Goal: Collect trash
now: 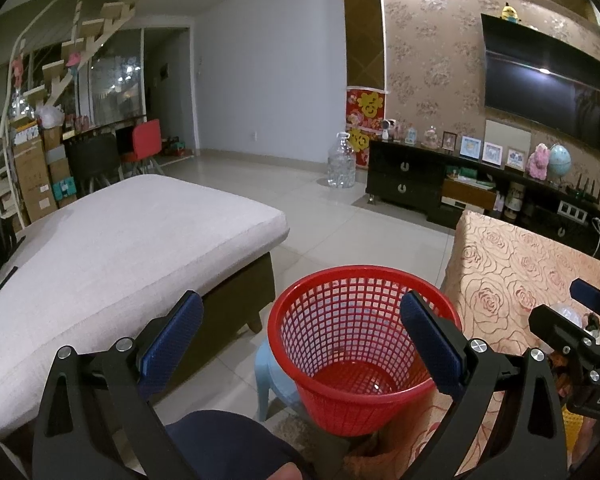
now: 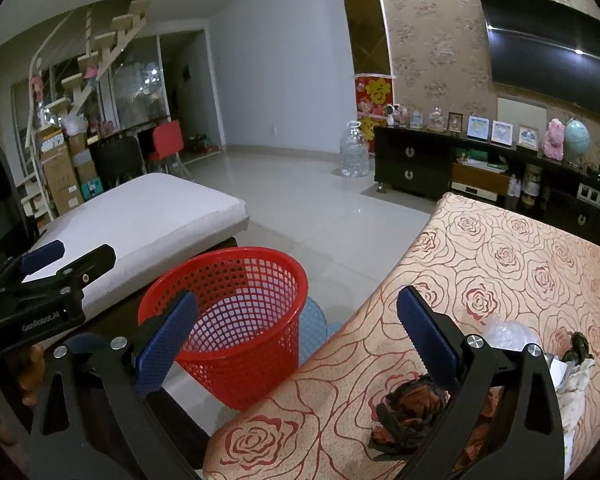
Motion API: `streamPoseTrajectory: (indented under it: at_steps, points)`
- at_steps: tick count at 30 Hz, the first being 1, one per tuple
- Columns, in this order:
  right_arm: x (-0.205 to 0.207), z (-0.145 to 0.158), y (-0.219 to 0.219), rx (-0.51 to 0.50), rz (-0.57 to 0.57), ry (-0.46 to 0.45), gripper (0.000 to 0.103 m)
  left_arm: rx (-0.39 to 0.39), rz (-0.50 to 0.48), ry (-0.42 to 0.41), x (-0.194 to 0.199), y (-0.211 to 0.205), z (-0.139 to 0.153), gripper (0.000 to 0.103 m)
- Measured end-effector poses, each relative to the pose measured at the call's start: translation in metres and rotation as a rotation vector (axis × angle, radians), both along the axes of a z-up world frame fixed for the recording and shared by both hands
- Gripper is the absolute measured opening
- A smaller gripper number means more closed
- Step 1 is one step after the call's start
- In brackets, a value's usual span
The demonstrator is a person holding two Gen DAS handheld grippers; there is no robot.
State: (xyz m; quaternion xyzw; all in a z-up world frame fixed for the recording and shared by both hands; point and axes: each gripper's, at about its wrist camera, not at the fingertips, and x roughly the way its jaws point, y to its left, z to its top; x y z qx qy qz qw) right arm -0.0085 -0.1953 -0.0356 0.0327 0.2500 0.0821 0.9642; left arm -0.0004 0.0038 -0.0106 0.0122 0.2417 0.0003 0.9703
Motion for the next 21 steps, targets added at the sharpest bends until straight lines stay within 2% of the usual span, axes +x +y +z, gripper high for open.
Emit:
streamPoseTrajectory:
  at_steps: [21]
  points:
    - [-0.0009,-0.0033,0.0048,-0.006,0.008,0.01,0.096,0.002,-0.001,0.006,0.0019,-0.0009,-0.0064,0.095]
